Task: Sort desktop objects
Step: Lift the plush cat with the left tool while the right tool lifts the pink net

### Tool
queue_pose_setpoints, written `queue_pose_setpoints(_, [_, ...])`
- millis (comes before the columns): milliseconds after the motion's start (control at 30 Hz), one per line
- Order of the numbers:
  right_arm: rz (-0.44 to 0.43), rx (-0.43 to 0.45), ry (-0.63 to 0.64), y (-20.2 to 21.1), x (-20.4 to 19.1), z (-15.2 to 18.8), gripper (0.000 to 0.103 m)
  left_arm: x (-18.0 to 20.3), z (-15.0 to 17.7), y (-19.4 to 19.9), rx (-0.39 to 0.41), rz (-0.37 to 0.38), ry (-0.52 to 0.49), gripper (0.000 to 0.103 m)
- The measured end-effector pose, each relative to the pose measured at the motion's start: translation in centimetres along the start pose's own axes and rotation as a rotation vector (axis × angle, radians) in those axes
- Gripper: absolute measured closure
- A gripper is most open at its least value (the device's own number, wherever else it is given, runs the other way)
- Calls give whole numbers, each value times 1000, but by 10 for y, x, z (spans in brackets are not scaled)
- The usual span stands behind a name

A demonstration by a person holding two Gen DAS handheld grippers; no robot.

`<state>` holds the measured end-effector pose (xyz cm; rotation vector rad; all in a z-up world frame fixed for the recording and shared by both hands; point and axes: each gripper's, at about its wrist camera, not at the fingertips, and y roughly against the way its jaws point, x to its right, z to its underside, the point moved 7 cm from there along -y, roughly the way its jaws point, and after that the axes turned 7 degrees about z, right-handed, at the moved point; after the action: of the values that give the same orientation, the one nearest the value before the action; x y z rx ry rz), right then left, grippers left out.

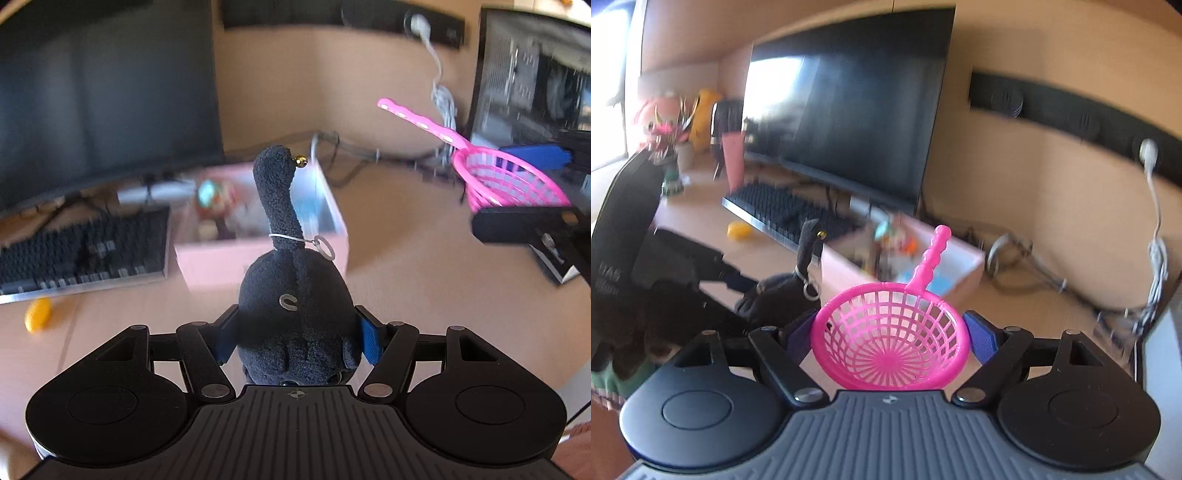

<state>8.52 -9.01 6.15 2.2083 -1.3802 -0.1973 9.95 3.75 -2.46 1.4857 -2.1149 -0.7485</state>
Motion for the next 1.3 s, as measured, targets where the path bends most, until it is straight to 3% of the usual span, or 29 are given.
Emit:
queue_pose_setpoints(267, [50,181,-101,10,20,-81,20,-32,-54,18,152,-24,-32,34])
queue_pose_setpoints(467, [115,267,-156,17,38,-116,20,-50,-94,-22,181,1,-82,34])
queue_pose_setpoints(667, [173,199,-180,-1,48,-107,20,-60,-116,-92,150,27,-81,32])
queue_pose_setpoints(733, [185,178,-182,-6,50,-102,20,-65,-118,-113,141,30,-65,21])
queue_pose_setpoints(800, [194,154,-180,-14,52,-100,20,-72,-115,-128,109,-3,-35,19])
queue_pose_setpoints(900, [199,120,-175,-29,55,-95,20,-79,-103,-126,99,8,11,8])
queue_pose_setpoints(1100, [144,40,-177,-77,54,-82,19,-88,-61,-102,48,-9,87,6])
queue_pose_setpoints(1300, [45,-48,-195,-155,43,-70,19,-93,-27,-74,2,-41,171,5])
